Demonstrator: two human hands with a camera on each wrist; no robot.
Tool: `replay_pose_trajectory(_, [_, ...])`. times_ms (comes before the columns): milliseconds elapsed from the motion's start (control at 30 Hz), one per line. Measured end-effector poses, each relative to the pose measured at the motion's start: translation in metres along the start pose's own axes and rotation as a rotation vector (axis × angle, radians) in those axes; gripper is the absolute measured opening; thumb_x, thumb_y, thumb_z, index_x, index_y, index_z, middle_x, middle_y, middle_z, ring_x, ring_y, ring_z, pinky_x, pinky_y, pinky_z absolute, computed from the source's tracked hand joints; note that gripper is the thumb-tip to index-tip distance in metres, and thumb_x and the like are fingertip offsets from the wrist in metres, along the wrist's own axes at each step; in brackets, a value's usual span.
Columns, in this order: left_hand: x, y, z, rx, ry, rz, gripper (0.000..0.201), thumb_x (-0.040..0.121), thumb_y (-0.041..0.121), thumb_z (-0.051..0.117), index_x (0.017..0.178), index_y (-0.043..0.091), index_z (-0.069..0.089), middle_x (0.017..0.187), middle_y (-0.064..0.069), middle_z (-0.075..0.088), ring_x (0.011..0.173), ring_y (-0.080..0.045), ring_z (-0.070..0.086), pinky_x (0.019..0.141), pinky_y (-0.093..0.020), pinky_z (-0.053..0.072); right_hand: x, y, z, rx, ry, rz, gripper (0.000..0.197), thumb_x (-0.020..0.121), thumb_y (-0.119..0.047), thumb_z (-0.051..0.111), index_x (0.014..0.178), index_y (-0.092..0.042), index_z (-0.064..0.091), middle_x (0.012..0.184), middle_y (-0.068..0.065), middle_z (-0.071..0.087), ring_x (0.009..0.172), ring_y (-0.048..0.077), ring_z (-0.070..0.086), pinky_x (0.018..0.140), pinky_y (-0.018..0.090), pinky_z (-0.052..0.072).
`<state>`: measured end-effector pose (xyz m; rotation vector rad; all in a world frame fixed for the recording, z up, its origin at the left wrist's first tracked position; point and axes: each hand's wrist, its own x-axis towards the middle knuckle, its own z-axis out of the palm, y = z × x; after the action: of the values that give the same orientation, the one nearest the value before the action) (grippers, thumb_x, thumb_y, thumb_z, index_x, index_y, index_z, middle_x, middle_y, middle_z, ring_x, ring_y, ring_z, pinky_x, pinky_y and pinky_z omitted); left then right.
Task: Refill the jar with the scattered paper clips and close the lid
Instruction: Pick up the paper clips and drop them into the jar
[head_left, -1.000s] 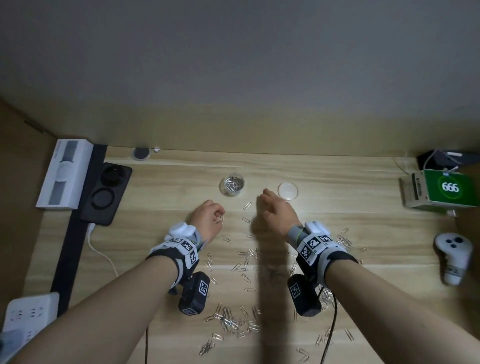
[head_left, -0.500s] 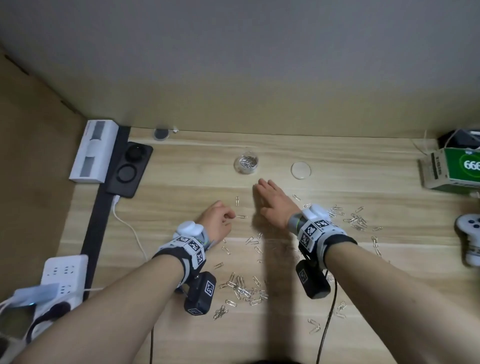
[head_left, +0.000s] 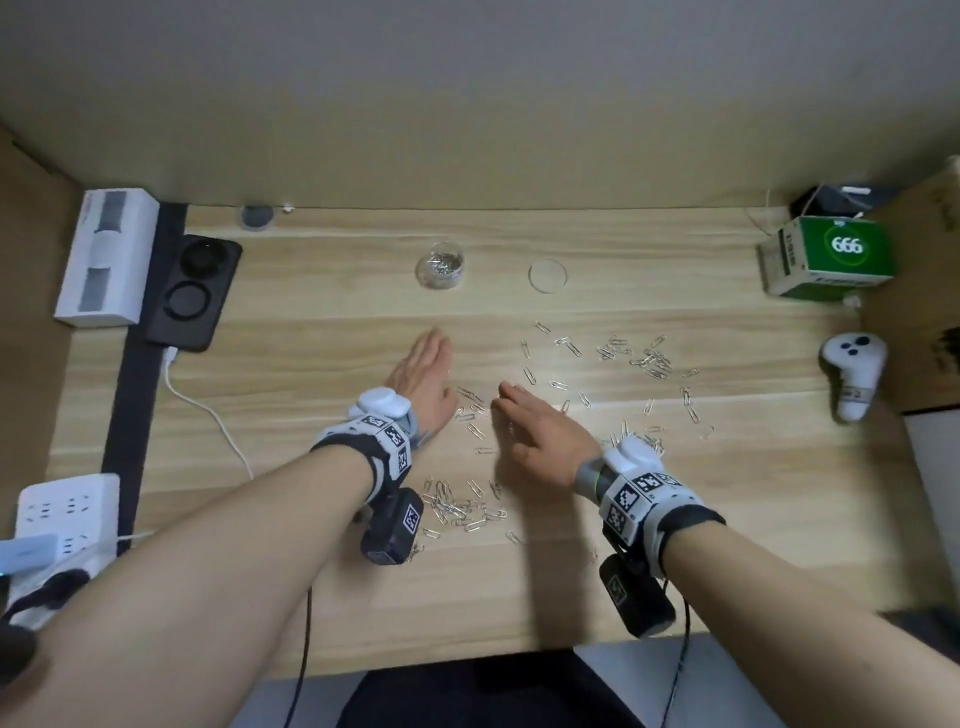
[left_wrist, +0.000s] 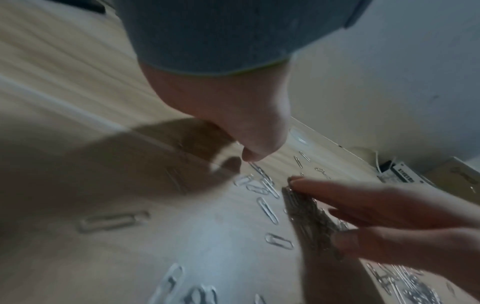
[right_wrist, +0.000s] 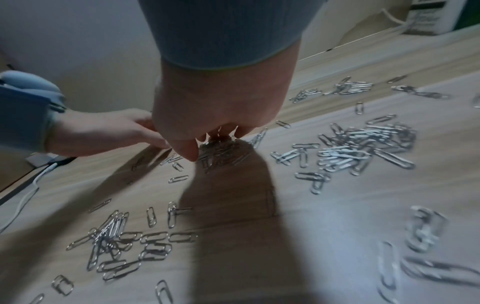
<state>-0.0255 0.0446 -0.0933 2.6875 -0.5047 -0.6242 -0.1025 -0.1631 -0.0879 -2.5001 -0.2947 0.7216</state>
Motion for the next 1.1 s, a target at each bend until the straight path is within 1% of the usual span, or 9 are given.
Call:
replay_pose_trajectory(133, [-0.006,0.022,0.016,0.037,-0.03,0.097,0.068,0.094,0.02,0.041,0.151,0.003,0.008,0.161,-0.013,0.0,0.149,-0.026,0.0,0.12,-0.034,0.006,-0.028,0.027,-0.003,0.108,0.172,0.123,0.062,0.089,-0.022,0.053,0.148,-0.011,0.039,0.161,0.006,0.027,0.147,0.02,0.026,0.114,0.015,0.011])
replay_pose_trajectory(267, [-0.027,0.041,0.037,0.019,-0.041,0.21,0.059,0.1,0.024,0.031,0.153,0.011,0.007,0.161,-0.007,-0.002,0.149,-0.021,-0.001,0.119,-0.035,0.002,-0.048,0.063,-0.014,0.118,0.296,0.32,0.061,0.087,-0.021,0.056,0.145,-0.008,0.043,0.157,0.012,0.032,0.146,0.029,0.028,0.12,0.03,0.019])
replay_pose_trajectory(467, [-0.045,0.064,0.075,-0.006,-0.024,0.362,0.053,0.096,0.019,0.036,0.148,0.018,0.027,0.16,-0.004,0.015,0.148,-0.021,0.011,0.121,-0.043,0.015,-0.068,0.107,-0.026,0.114,0.461,0.585,0.054,0.071,-0.046,0.058,0.11,-0.01,0.05,0.128,0.013,0.044,0.123,0.035,0.043,0.101,0.044,0.039])
replay_pose_trajectory(600, [-0.056,0.066,0.078,-0.154,0.061,0.374,0.046,0.092,0.01,0.044,0.138,0.016,0.047,0.151,-0.002,0.037,0.14,-0.019,0.033,0.117,-0.026,0.019,-0.054,0.102,-0.019,0.145,0.467,0.503,0.073,0.079,-0.036,0.07,0.138,-0.005,0.041,0.157,0.014,0.027,0.146,0.03,0.022,0.12,0.039,0.02])
replay_pose_trajectory(667, [-0.064,0.063,0.071,-0.186,0.096,0.316,0.043,0.091,0.008,0.046,0.133,0.014,0.053,0.146,-0.003,0.044,0.133,-0.019,0.041,0.112,-0.022,0.023,-0.045,0.085,-0.012,0.196,0.424,0.376,0.076,0.081,-0.034,0.07,0.144,-0.006,0.037,0.158,0.01,0.028,0.146,0.028,0.021,0.12,0.036,0.019])
replay_pose_trajectory(800, [-0.077,0.046,0.055,-0.214,0.162,0.237,0.036,0.089,0.008,0.049,0.124,0.012,0.058,0.13,-0.003,0.053,0.12,-0.021,0.05,0.104,-0.035,0.042,-0.029,0.045,-0.001,0.216,0.344,0.181,0.068,0.08,-0.03,0.073,0.14,-0.013,0.046,0.144,0.004,0.043,0.133,0.025,0.035,0.111,0.032,0.03])
replay_pose_trajectory(900, [-0.093,0.033,0.041,-0.156,0.173,0.04,0.033,0.089,0.02,0.054,0.122,0.019,0.056,0.121,0.003,0.05,0.112,-0.018,0.05,0.088,-0.036,0.049,-0.023,0.028,0.007,0.197,0.248,0.107,0.07,0.072,-0.039,0.08,0.133,-0.022,0.051,0.135,-0.001,0.044,0.125,0.019,0.037,0.107,0.033,0.037])
replay_pose_trajectory(1000, [-0.118,0.018,0.031,-0.065,0.144,-0.185,0.054,0.08,0.051,0.063,0.125,0.025,0.05,0.12,0.004,0.044,0.111,-0.016,0.047,0.08,-0.032,0.048,-0.022,0.013,0.012,0.113,0.189,0.053,0.073,0.062,-0.049,0.085,0.125,-0.029,0.054,0.126,-0.004,0.042,0.117,0.016,0.036,0.096,0.034,0.043])
replay_pose_trajectory(1100, [-0.136,0.012,0.03,-0.015,0.072,-0.317,0.086,0.06,0.07,0.071,0.129,0.028,0.043,0.123,0.0,0.039,0.109,-0.019,0.046,0.084,-0.033,0.046,-0.02,0.007,0.016,0.017,0.153,0.007,0.075,0.06,-0.05,0.086,0.126,-0.032,0.053,0.126,-0.005,0.041,0.116,0.015,0.037,0.09,0.034,0.046])
